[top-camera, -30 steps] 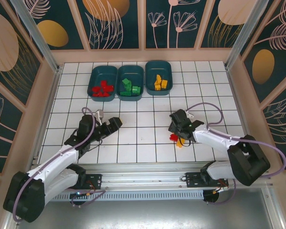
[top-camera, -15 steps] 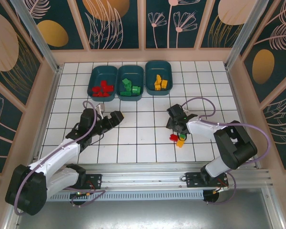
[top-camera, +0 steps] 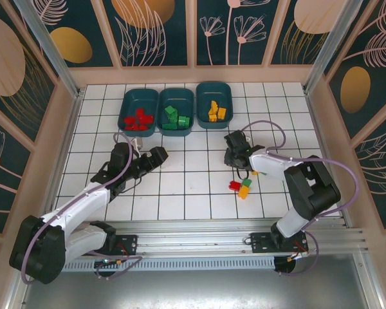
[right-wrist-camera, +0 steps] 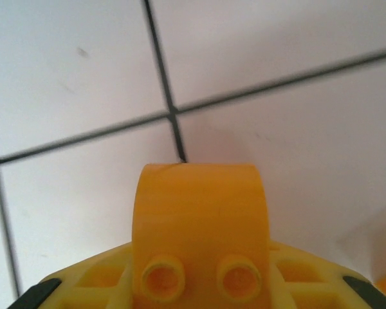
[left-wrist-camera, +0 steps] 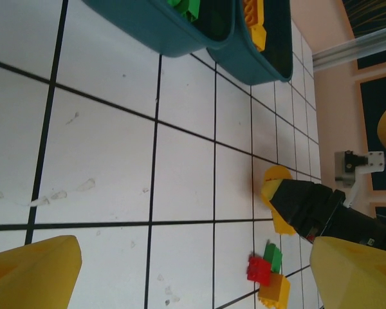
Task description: Sort the legos into containers by color
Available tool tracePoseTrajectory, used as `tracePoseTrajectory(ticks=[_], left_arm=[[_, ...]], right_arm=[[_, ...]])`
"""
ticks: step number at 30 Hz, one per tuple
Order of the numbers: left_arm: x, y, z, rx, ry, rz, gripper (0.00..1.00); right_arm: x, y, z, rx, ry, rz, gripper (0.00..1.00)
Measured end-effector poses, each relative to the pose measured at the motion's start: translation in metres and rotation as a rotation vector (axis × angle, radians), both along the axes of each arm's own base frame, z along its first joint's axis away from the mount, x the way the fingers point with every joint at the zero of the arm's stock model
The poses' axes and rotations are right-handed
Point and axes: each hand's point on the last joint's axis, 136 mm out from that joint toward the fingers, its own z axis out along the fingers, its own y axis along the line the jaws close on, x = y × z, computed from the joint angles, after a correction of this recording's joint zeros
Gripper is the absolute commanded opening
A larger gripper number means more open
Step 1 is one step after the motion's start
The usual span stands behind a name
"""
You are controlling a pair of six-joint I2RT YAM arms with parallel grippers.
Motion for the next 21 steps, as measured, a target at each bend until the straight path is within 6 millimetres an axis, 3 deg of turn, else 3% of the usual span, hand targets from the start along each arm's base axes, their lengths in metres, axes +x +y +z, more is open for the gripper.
tracePoseTrajectory(ticks=[3, 6, 8, 11, 14, 18, 21], left_arm=[[0.007, -0.001, 0.001, 0.003, -0.007, 0.01, 0.92], [0.012, -0.001, -0.005, 0.012, -0.002, 0.021, 0.93], [0.015, -0.002, -0.006, 0.013, -0.006, 0.025, 0.94], [0.02, -0.004, -0.002, -0.001, -0.033, 0.022, 0.95], [0.029, -0.011, 0.003, -0.018, -0.054, 0.01, 0.95], [0.042, -0.02, 0.009, -0.033, -0.065, -0.01, 0.95], [0.052, -0.028, 0.018, -0.042, -0.085, -0.031, 0.96]], right_arm=[[0.035, 0.016, 0.038, 0.023, -0.101, 0.036, 0.2], [0.09, 0.033, 0.078, 0.044, -0.227, 0.054, 0.2], [0.129, 0.041, 0.093, 0.049, -0.287, 0.057, 0.22], [0.177, 0.045, 0.09, 0.035, -0.317, 0.063, 0.25], [0.207, 0.043, 0.069, 0.011, -0.302, 0.064, 0.3], [0.217, 0.037, 0.044, -0.032, -0.245, 0.074, 0.53], [0.219, 0.038, 0.046, -0.045, -0.239, 0.096, 0.63]])
